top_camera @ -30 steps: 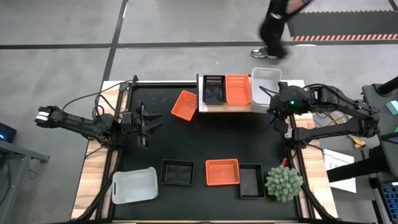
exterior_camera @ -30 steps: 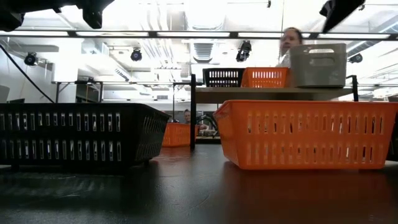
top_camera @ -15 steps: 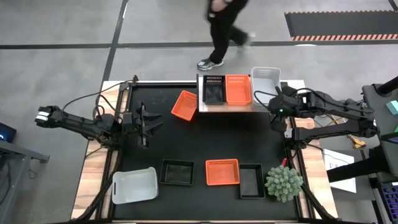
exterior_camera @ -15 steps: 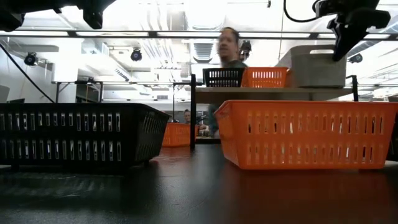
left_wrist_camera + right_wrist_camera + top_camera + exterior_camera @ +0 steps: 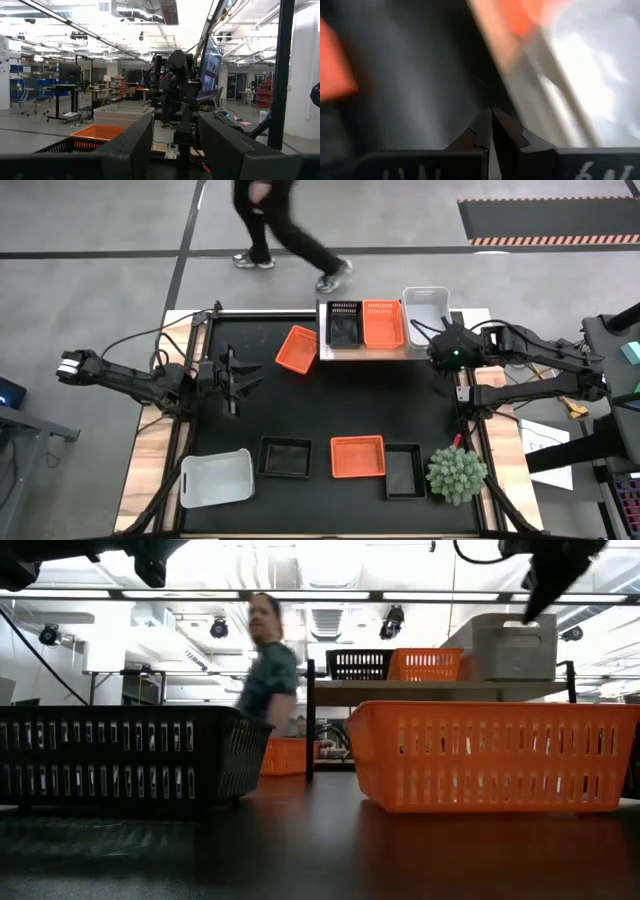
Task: Stack baskets on shelf by color
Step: Stack the bottom orange basket on the orange basket on the shelf
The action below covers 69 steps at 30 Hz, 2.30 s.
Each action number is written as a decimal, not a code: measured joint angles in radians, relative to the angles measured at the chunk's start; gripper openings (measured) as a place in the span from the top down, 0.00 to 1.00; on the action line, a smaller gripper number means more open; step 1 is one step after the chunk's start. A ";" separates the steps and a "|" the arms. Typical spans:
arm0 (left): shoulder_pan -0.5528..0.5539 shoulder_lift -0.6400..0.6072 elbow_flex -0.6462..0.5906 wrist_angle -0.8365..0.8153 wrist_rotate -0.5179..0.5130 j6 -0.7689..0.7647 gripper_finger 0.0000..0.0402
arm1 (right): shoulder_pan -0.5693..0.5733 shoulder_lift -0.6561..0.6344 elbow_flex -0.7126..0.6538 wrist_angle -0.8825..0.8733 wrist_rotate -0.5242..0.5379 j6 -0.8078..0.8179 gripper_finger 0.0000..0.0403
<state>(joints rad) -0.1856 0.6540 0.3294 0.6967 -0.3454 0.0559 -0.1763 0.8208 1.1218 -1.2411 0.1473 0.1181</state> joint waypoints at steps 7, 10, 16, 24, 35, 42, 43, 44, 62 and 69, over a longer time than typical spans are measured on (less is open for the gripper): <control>0.000 0.017 0.000 -0.001 0.000 0.000 0.64 | 0.119 -0.002 -0.133 0.381 -0.119 -0.067 0.98; 0.000 0.034 0.000 0.000 -0.003 0.000 0.64 | 0.188 -0.002 -0.230 0.564 -0.089 -0.093 0.98; 0.000 0.072 0.000 0.003 -0.010 -0.023 0.64 | 0.338 0.026 -0.394 1.000 -0.004 -0.153 0.98; 0.000 0.099 0.000 0.039 -0.012 -0.052 0.64 | 0.435 0.113 -0.347 1.089 0.089 -0.204 0.98; 0.000 0.113 0.000 0.039 -0.012 -0.079 0.64 | 0.478 0.287 -0.210 1.062 0.082 -0.185 0.98; 0.000 0.104 0.000 0.039 -0.012 -0.077 0.64 | 0.484 0.443 -0.006 0.812 0.003 -0.163 0.95; 0.000 0.104 0.000 0.039 -0.012 -0.077 0.64 | 0.484 0.471 0.025 0.777 0.002 -0.158 0.94; 0.000 0.104 0.000 0.038 -0.012 -0.077 0.64 | 0.487 0.500 0.055 0.739 0.002 -0.155 0.92; 0.000 0.100 0.000 0.036 -0.012 -0.068 0.64 | 0.479 0.931 0.295 0.567 -0.020 -0.293 0.64; 0.000 0.100 0.000 0.036 -0.012 -0.068 0.64 | 0.453 1.032 0.328 0.604 -0.016 -0.273 0.63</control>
<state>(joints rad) -0.1856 0.7540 0.3294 0.7330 -0.3573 -0.0124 0.2764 1.8531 1.4498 -0.6368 0.1310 -0.1546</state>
